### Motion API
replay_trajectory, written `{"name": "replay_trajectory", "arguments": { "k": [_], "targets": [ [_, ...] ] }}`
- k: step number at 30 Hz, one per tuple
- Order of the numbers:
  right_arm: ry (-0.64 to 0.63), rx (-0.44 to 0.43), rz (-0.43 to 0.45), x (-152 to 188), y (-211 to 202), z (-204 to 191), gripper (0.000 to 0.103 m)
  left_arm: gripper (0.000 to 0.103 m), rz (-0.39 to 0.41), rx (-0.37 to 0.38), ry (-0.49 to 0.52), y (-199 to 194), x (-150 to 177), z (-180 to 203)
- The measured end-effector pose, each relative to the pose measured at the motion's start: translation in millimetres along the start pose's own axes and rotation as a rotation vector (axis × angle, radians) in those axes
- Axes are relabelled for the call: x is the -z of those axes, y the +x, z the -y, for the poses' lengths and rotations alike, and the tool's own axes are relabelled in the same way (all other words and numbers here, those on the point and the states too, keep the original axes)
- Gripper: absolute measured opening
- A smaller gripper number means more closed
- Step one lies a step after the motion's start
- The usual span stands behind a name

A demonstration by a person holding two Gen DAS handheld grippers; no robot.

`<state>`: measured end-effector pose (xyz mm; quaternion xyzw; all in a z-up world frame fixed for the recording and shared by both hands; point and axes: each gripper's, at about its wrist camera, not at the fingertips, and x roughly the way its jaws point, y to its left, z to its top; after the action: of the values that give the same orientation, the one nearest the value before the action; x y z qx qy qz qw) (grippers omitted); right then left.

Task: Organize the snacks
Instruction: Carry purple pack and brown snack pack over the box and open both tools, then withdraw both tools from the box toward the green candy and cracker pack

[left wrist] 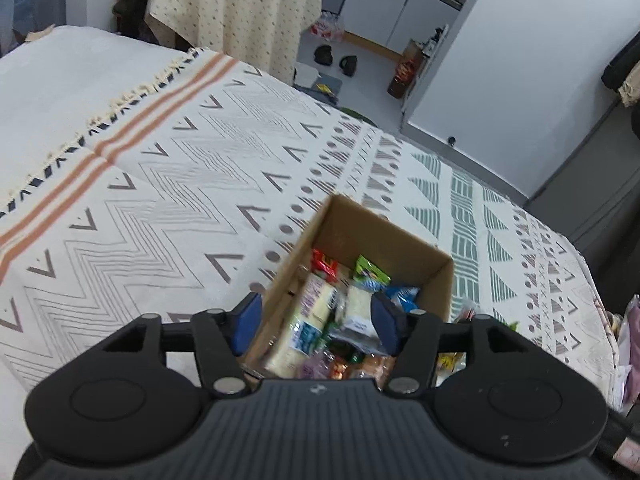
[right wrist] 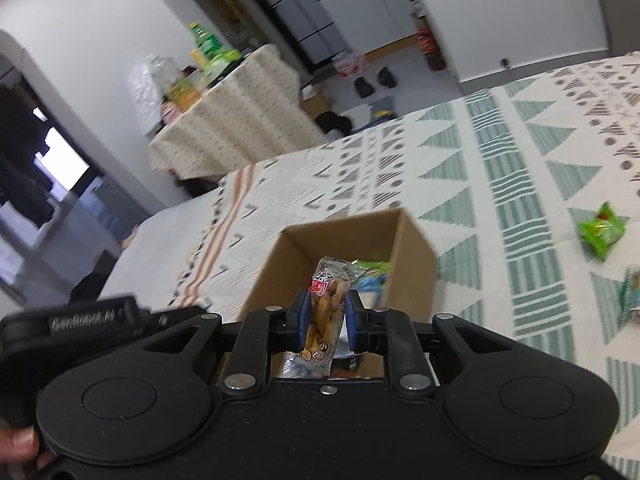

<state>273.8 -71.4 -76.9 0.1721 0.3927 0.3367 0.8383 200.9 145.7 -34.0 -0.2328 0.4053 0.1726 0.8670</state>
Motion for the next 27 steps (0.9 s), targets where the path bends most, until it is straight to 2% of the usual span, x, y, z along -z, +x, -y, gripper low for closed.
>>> {"name": "replay_trajectory", "arguments": {
  "k": [3,6,9,10,12,18,27],
  "targets": [
    [-0.008,-0.044,-0.028,2.5,-0.7,-6.5,0.024,0.069,0.01,-0.015,-0.001,-4.1,-1.4,-2.5],
    [-0.014,-0.05,-0.017,2.4,-7.3,-6.7,0.039,0.074,0.013,-0.036,0.008,-7.7,0.1,-1.4],
    [-0.008,-0.038,0.002,0.4,-16.5,-2.2,0.042,0.081,0.011,-0.053,0.009,-10.9,1.0,0.7],
    [-0.001,-0.03,0.008,-0.5,-19.0,0.2,0.044,0.081,0.013,-0.059,0.008,-12.4,1.5,2.2],
    [0.011,-0.009,0.024,-2.7,-25.9,6.4,0.054,0.083,0.018,-0.066,0.013,-14.2,2.5,6.0],
    [0.031,0.047,0.055,-6.1,-43.2,21.8,0.07,0.083,0.029,-0.059,0.052,-19.5,9.4,24.0],
    [0.089,0.121,0.073,-3.7,-62.6,54.4,0.083,0.084,0.045,-0.037,0.13,-19.8,24.1,64.1]
  ]
}}
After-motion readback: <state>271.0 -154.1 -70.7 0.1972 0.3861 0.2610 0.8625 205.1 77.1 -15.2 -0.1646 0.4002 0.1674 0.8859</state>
